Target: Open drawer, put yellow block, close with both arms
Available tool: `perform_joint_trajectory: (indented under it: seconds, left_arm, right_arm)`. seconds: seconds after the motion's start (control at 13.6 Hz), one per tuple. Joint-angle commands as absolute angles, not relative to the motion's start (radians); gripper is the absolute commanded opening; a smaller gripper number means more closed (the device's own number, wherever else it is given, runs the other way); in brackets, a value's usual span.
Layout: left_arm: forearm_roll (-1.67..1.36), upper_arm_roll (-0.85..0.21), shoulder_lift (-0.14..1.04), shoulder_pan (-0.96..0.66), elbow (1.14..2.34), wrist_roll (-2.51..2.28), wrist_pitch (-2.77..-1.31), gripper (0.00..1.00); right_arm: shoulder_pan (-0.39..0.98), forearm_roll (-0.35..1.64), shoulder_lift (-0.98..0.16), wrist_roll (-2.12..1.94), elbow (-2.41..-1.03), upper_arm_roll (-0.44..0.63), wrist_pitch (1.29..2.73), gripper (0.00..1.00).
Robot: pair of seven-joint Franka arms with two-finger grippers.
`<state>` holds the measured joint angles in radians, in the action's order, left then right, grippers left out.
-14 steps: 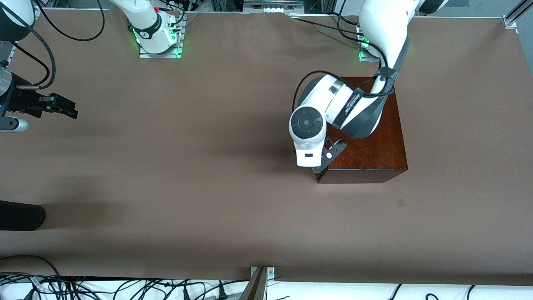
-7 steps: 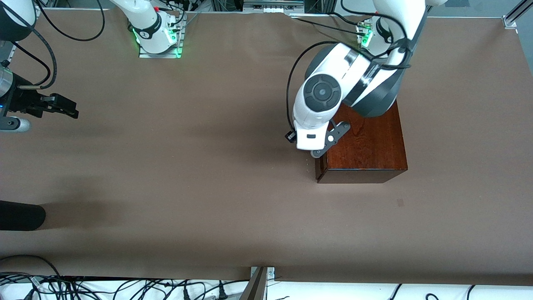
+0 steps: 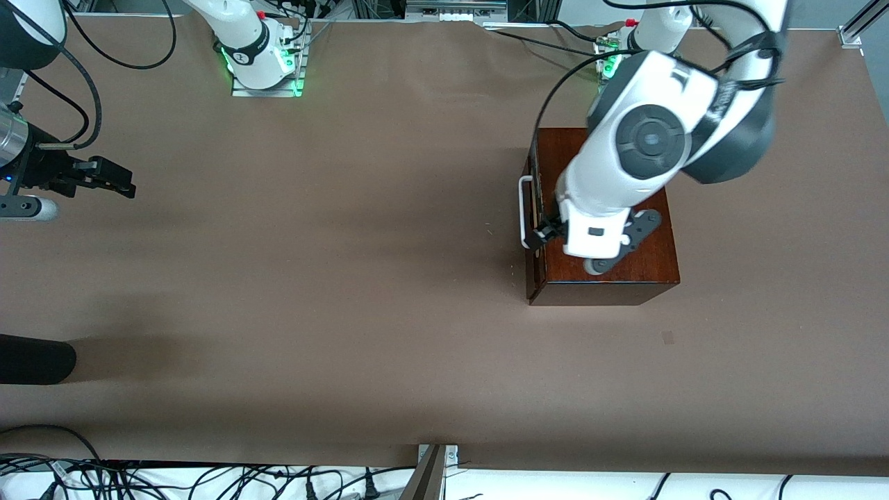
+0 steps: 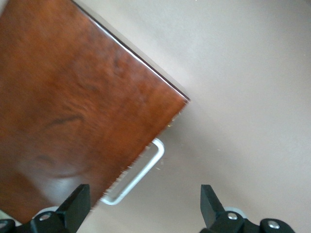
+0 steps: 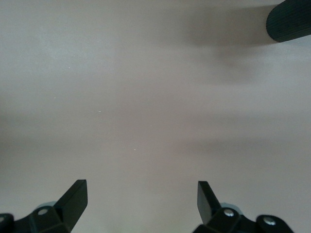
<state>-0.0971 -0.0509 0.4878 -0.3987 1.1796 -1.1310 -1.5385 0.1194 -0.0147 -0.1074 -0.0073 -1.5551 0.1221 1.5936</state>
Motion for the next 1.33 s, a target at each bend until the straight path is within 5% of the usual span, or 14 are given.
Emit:
perform_joint_trajectory:
  seconds: [0.0, 0.52, 1.11, 1.25]
  left_arm:
    - [-0.112, -0.054, 0.417, -0.319, 1.201, -0.930, -1.464, 1.00]
    - [-0.101, -0.025, 0.304, -0.167, 1.281, -0.547, -1.365, 1.00]
    - [0.044, 0.106, -0.004, -0.175, 1.719, -0.057, -1.705, 1.00]
    - [0.057, 0.101, -0.029, -0.172, 1.740, -0.054, -1.710, 1.00]
  right_arm:
    - [0.120, -0.015, -0.100, -0.005, -1.555, 0.121, 1.597, 1.00]
    - [0.120, -0.015, -0.101, -0.005, -1.555, 0.121, 1.597, 1.00]
    - [0.120, -0.017, -0.113, -0.005, -1.555, 0.121, 1.597, 1.00]
    - [0.120, -0.017, -0.118, -0.005, -1.555, 0.121, 1.598, 1.00]
